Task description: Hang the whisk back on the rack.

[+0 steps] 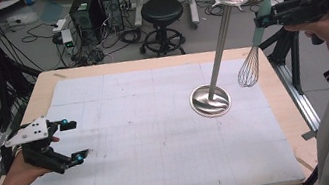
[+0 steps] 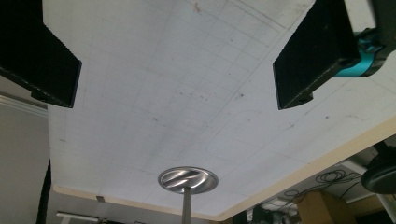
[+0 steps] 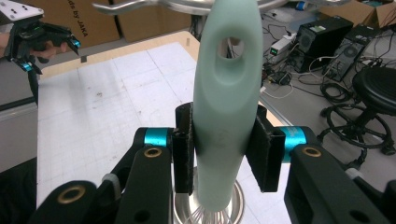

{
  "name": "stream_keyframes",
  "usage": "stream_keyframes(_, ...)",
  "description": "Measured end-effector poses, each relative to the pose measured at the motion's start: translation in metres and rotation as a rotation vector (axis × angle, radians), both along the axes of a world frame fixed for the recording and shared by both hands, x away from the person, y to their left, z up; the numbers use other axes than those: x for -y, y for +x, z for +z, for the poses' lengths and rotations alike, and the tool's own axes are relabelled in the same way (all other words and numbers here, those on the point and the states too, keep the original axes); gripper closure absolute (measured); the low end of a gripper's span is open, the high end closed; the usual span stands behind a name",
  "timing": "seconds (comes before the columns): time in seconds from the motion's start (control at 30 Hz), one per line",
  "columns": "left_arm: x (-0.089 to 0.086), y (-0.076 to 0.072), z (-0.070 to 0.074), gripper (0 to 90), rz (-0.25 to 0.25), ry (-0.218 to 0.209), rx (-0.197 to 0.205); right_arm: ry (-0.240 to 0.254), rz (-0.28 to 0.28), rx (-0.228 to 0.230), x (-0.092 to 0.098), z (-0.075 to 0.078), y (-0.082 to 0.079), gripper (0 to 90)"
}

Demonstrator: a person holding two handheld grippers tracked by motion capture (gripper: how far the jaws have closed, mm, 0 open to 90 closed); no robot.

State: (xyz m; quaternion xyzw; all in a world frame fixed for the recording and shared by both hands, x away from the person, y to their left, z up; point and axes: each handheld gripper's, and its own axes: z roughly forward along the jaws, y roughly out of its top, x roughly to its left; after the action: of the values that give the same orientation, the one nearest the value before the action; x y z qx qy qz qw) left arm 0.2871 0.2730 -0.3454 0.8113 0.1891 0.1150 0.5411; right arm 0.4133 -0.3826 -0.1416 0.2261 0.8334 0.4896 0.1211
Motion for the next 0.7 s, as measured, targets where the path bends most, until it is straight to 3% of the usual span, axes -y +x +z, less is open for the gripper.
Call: stream_keyframes(0.7, 0.001, 0.005, -0.002, 1.7, 0.01, -0.011, -0.013, -0.008, 0.019, -0.008, -0.011, -0.005, 0.009, 66.0)
